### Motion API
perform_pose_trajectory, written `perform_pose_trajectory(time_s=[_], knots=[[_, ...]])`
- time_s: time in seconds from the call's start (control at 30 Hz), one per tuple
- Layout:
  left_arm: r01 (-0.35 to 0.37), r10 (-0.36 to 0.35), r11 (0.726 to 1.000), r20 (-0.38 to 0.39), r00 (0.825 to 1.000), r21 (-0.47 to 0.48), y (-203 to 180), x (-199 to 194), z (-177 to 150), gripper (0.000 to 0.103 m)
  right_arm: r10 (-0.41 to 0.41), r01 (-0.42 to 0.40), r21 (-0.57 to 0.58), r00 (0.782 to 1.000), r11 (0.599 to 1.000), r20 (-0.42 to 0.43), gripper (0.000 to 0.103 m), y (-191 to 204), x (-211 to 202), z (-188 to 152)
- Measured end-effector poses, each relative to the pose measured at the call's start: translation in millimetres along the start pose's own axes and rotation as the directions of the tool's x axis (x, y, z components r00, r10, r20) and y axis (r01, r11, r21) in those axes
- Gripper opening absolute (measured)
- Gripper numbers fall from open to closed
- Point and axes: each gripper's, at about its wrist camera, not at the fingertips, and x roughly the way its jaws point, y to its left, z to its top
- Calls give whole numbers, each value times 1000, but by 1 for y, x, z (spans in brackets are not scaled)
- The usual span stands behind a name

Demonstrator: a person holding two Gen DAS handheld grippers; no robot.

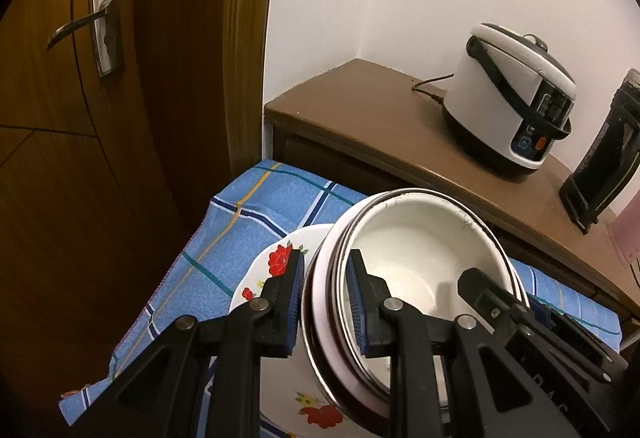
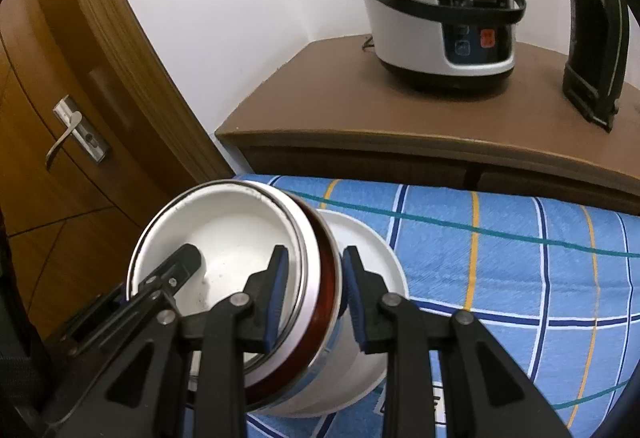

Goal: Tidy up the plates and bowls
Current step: 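Lower the bowl stack with both grippers onto the rose-patterned plates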

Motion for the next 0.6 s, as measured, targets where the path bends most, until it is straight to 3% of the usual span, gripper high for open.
perform_pose_trajectory(time_s=[0.6], knots=[[-21, 21, 1000, -27, 999, 5, -2, 20, -8, 24, 4, -3, 18, 999, 1000, -43, 29, -2, 27, -3]])
